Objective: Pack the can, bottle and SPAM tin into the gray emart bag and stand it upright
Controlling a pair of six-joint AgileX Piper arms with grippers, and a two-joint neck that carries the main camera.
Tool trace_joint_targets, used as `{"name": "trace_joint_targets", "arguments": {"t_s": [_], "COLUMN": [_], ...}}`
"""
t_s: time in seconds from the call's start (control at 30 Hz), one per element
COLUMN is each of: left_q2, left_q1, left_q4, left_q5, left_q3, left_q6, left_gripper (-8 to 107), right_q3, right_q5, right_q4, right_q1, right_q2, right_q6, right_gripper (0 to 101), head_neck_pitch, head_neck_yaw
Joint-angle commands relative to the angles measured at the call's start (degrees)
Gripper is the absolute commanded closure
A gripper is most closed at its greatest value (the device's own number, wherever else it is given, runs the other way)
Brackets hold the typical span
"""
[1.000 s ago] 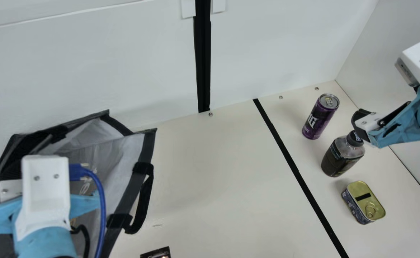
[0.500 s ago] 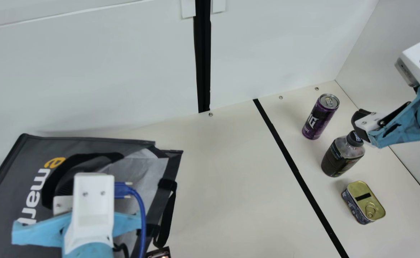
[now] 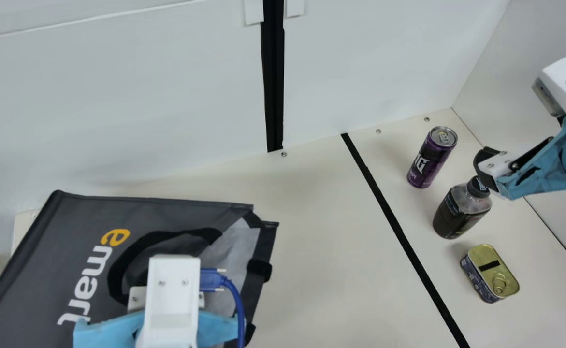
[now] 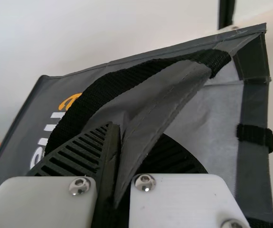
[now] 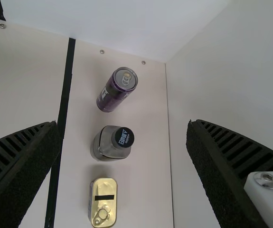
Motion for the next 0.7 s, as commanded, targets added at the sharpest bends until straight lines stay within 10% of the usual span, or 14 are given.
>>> {"name": "trace_joint_targets", "arguments": {"t_s": [0.0, 0.67], "left_q2": [0.03, -3.73], "left_q1": [-0.23, 10.9], "left_q4": [-1.65, -17.53], "left_q5": [-0.46, -14.62], "left_q3": [-0.39, 4.97], "left_q6": [-0.06, 3.01], "left_gripper": [107, 107], "right_q3": [0.0, 0.0], "right_q5": [0.0, 0.0], "right_q4": [0.0, 0.0], "right_q1": [0.0, 0.0], "right_q2": [0.0, 0.0], "right_q6": [0.0, 0.0], "right_gripper": [6, 6], "head_neck_pitch": [-1.3, -1.3], "head_neck_yaw": [-0.05, -0.05]}}
